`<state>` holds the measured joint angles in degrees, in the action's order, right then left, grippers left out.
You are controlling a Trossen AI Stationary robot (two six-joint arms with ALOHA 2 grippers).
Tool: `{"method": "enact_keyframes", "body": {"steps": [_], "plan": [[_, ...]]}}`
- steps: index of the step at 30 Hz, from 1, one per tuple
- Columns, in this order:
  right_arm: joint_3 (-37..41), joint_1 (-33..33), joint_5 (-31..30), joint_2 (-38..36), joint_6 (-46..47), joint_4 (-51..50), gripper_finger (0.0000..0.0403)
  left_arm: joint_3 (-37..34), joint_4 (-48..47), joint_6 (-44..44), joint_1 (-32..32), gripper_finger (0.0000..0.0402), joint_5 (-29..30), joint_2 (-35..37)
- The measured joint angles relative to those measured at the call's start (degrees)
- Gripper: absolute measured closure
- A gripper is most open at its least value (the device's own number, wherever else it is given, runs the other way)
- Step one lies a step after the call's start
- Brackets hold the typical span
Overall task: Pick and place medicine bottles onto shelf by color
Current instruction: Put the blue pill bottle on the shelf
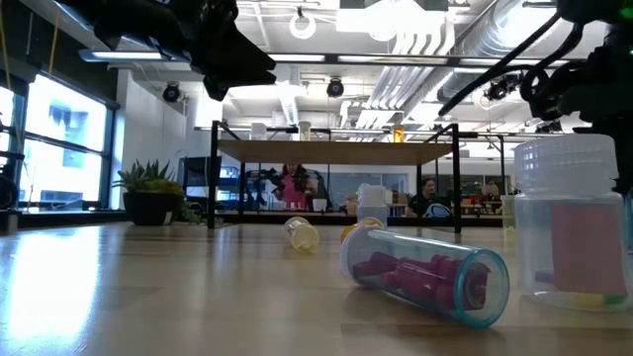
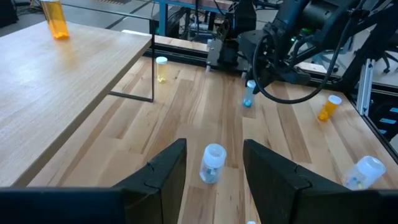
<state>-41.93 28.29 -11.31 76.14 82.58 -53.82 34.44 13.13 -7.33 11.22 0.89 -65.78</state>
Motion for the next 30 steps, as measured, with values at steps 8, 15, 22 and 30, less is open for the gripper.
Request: {"method": "enact_keyframes", "body": {"steps": [8, 15, 22, 30], "plan": [[-5.0, -2.0, -0.7, 0.0, -2.1, 0.1, 0.0307, 0.0, -3.7, 0.0, 0.0, 0.0252, 0.0, 0.0], [-11.1, -7.2, -2.8, 0.0, -9.9, 0.1, 0.0309, 0.0, -8.5, 0.0, 0.0, 0.0252, 2.8, 0.0], [-19.1, -15.5, -5.2, 0.0, -24.0, 0.1, 0.0310, 0.0, -13.9, -0.1, 0.0, 0.0252, 9.1, 0.0], [-29.6, -28.2, -6.8, 0.0, -43.7, 0.8, 0.0310, 0.0, -20.1, -2.6, 0.0, 0.0252, 10.7, 0.0]]}}
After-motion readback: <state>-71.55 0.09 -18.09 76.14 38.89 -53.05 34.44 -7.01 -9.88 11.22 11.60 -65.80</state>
